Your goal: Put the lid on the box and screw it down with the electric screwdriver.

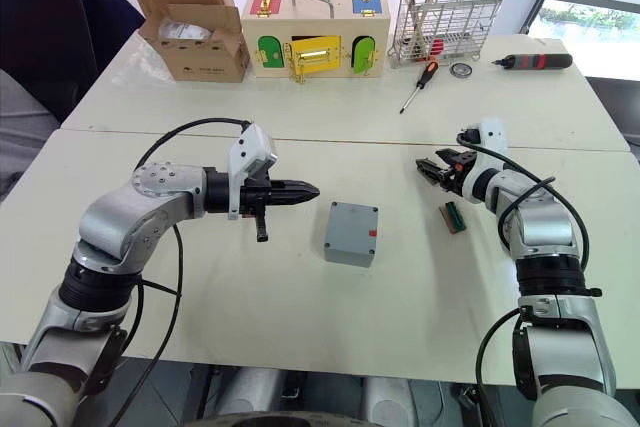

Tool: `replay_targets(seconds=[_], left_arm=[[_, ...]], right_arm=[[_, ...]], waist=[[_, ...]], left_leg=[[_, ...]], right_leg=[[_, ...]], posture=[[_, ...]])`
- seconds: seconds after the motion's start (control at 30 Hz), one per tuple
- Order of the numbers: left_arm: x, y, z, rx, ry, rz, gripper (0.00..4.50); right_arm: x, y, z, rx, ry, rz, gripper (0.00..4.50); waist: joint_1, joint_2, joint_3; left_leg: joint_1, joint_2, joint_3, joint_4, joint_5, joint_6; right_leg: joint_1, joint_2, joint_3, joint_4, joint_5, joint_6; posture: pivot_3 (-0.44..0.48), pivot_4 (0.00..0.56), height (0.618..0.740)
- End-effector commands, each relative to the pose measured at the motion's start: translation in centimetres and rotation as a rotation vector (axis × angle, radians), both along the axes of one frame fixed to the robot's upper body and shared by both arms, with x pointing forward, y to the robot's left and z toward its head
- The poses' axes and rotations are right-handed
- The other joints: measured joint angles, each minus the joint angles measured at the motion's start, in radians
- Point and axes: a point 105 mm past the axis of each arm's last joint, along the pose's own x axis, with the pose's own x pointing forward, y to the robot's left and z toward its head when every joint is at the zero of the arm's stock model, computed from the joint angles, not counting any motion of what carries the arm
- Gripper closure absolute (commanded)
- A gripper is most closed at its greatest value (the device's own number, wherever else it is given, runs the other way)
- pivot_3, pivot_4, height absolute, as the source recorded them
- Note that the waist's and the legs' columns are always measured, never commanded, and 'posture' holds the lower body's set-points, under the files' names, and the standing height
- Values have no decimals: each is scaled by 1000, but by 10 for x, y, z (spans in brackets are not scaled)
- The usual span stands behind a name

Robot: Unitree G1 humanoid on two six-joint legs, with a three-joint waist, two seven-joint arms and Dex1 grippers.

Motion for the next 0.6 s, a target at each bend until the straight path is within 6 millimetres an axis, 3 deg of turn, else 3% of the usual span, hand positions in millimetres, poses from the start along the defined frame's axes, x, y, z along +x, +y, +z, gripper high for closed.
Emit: replay_targets(seconds=[0.03,0.1,0.2,0.3,0.33,0.6], left_arm=[[-3,-2,6,-14,-24,-18,4500],[-3,-2,6,-14,-23,-16,4500],[-3,-1,5,-15,-20,-14,4500],[-3,-1,4,-12,-19,-13,4500],[-3,-1,3,-11,-19,-12,4500],[-3,-2,1,-9,-15,-14,4500]], right_arm=[[2,2,9,2,-42,2,2012],[3,2,8,1,-42,0,2012],[5,2,7,6,-46,-10,2750],[7,1,8,0,-53,-17,4292],[7,1,8,0,-54,-19,4467],[7,1,9,16,-61,-22,4467]], waist=[[-1,0,0],[-2,0,0],[-4,0,0],[-11,0,0],[-13,0,0],[-11,0,0]], left_leg=[[0,0,0,0,0,0],[0,0,0,0,0,0],[0,0,0,0,0,0],[0,0,0,0,0,0],[0,0,0,-1,0,0],[0,0,0,-1,0,0]], right_leg=[[0,0,0,0,0,0],[0,0,0,0,0,0],[0,0,0,0,0,0],[0,0,0,0,0,0],[0,0,0,0,0,0],[0,0,0,0,0,0]], posture=[[0,150,735],[0,150,735],[0,150,735],[0,150,735],[0,150,735],[0,150,735]])
